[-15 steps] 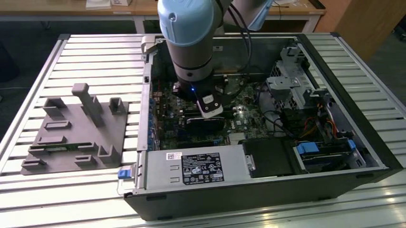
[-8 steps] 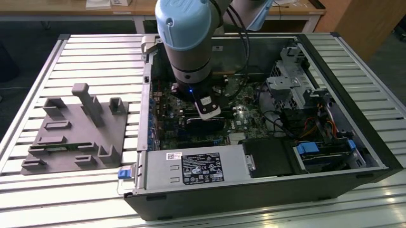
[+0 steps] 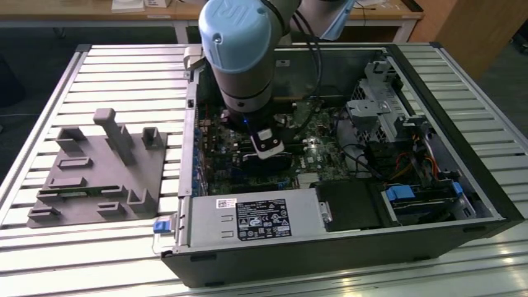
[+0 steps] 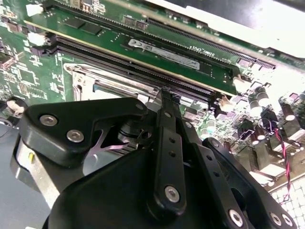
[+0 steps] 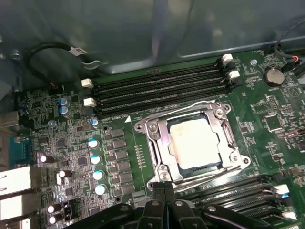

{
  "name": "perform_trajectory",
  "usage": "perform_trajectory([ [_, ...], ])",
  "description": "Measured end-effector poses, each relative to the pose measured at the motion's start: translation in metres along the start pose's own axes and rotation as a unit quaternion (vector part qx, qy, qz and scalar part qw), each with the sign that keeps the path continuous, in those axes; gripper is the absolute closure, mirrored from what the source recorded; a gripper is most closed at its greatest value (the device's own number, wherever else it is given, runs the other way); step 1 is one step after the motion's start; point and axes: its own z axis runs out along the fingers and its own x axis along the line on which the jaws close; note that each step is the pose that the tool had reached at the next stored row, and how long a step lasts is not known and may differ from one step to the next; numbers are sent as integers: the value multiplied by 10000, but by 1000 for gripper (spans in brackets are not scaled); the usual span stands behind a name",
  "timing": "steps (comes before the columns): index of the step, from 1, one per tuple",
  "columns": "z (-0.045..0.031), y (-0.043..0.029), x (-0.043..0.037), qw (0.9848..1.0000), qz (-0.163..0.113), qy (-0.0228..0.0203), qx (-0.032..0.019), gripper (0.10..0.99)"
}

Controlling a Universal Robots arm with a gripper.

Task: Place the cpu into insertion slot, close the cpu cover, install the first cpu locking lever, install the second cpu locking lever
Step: 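Install the second cpu locking lever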

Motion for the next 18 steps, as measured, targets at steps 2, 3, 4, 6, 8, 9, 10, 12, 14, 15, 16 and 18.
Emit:
perform_trajectory([
  [2,14,-4,4,10000,4,7,-31,980],
  [3,23,-7,6,10000,7,11,-44,980],
  [4,32,-9,7,10000,9,14,-54,980],
  [6,50,-14,9,10000,11,18,-68,980],
  [8,65,-17,11,10000,12,21,-78,980],
  [9,71,-19,12,10000,12,22,-78,980],
  [10,78,-21,13,10000,12,22,-79,980],
  [12,83,-22,14,10000,12,21,-77,980],
  [14,79,-21,13,10000,11,20,-70,980],
  [15,71,-18,13,10000,11,19,-71,980],
  [16,56,-13,12,10000,11,19,-71,980],
  [18,20,0,9,10000,11,19,-72,980],
])
